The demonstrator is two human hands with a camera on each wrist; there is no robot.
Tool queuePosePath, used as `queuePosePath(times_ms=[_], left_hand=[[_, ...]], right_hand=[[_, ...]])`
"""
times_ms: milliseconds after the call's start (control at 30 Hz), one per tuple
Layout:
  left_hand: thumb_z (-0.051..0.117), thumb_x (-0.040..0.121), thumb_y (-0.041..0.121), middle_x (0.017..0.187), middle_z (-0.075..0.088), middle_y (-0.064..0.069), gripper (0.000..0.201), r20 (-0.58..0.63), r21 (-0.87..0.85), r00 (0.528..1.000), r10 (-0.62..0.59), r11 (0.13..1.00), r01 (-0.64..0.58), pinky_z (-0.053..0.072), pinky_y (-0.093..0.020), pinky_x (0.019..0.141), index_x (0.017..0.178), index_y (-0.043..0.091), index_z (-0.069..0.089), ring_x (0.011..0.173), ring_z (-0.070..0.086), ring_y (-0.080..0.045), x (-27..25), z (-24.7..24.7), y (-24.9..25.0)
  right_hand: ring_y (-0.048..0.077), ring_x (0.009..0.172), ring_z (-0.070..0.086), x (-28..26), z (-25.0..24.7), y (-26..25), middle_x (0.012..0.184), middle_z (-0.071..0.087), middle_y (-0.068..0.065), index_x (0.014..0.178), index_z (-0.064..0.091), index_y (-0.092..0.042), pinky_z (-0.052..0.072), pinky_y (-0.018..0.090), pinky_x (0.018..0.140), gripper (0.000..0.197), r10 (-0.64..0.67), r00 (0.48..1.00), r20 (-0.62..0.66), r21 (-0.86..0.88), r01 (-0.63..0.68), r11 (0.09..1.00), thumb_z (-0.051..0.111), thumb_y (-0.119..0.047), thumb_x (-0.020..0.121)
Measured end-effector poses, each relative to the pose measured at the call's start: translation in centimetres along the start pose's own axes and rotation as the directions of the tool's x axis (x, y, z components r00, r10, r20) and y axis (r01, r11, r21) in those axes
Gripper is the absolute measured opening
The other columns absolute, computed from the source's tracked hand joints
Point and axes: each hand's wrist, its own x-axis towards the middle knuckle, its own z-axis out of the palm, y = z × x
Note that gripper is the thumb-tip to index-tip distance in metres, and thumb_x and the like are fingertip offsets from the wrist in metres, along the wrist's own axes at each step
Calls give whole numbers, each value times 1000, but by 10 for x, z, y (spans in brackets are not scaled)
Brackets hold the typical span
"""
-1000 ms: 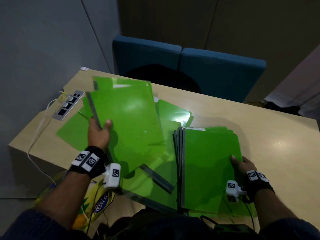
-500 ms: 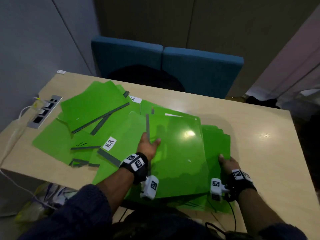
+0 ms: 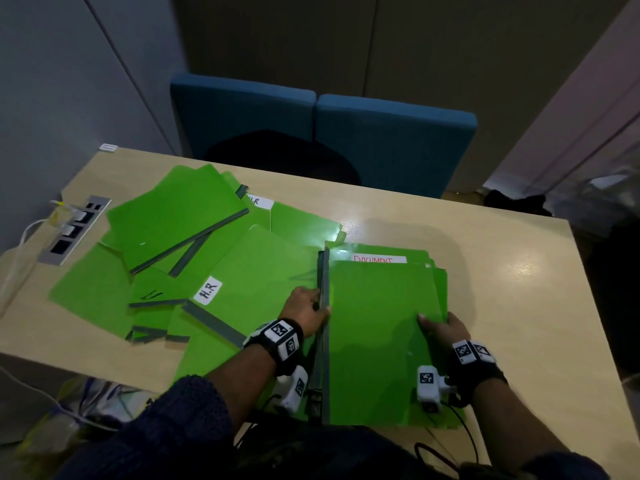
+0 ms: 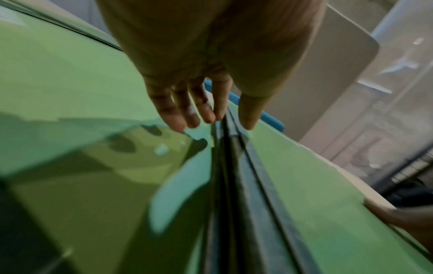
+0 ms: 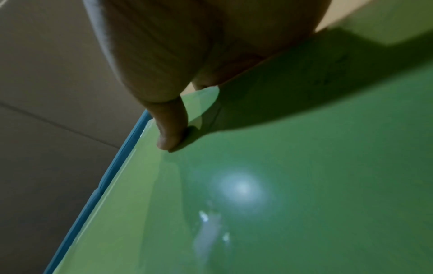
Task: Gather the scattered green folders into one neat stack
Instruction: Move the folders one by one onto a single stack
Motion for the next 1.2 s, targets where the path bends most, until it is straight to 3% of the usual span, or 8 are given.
queuePosePath(times_ms=[133, 233, 367, 667, 833, 967, 1067, 1200], left_hand=[[72, 82, 33, 139, 40, -12, 62, -224, 12, 956, -187, 981, 194, 39, -43, 106, 137, 18, 48, 129, 38, -32, 3, -32, -45], [82, 70, 36, 145, 28, -19, 89, -385, -78, 797, -466, 877, 475, 38, -50, 106, 141, 9, 35, 132, 32, -39, -4, -58, -82], [80, 66, 55, 142, 28, -26, 109, -312, -274, 602, -735, 676, 684, 36, -48, 105, 138, -6, 25, 131, 35, -43, -19, -66, -104], [71, 84, 35, 123, 60, -24, 59, -223, -654, 692, -686, 632, 416, 51, -47, 91, 123, -5, 51, 107, 60, -41, -17, -66, -94], [51, 98, 31, 105, 58, -12, 29, -392, -710, 755, -525, 695, 114, 45, -45, 91, 113, 6, 54, 104, 57, -35, -23, -84, -72], [43, 102, 30, 99, 55, -10, 26, -535, -696, 689, -488, 717, -32, 43, -38, 81, 110, 7, 51, 91, 54, -28, -18, -125, -64], [41, 102, 28, 110, 59, -25, 36, -620, -625, 620, -481, 781, -19, 43, -41, 85, 117, -3, 54, 102, 58, -37, -16, -158, -85], [43, 101, 29, 123, 58, -28, 43, -458, -615, 670, -585, 752, 236, 45, -48, 96, 124, -5, 54, 110, 56, -44, -23, -156, -129]], right_hand=[[32, 87, 66, -16, 2, -2, 98, 70, 10, 110, 60, -6, 55, 40, 77, 27, -61, 997, -54, -8, 61, 998, 70, -21, 89], [33, 87, 66, -18, -3, -4, 97, 70, 10, 111, 60, -7, 56, 43, 80, 26, -74, 995, -72, -5, 74, 997, 69, -21, 90], [37, 89, 68, -14, -9, -10, 100, 71, 13, 117, 61, -5, 56, 47, 85, 33, -67, 993, -95, -4, 67, 998, 71, -19, 89], [35, 92, 65, -13, -16, -4, 109, 67, 14, 123, 55, -9, 53, 47, 91, 42, -48, 995, -86, -71, 42, 997, 70, -29, 90], [36, 97, 65, -10, -18, 0, 115, 67, 11, 130, 52, -13, 52, 53, 93, 56, -18, 996, -92, -95, 9, 995, 72, -38, 84], [36, 98, 63, -6, -21, 3, 114, 65, 10, 130, 51, -15, 51, 53, 94, 57, 1, 995, -101, -142, -16, 990, 71, -42, 84], [38, 100, 64, 0, -21, 5, 120, 65, 11, 132, 49, -17, 52, 54, 92, 70, 3, 994, -109, -182, -23, 983, 73, -51, 77], [37, 94, 63, -10, -19, -1, 109, 65, 12, 125, 53, -13, 53, 53, 92, 51, -11, 993, -120, -199, -14, 980, 70, -41, 86]])
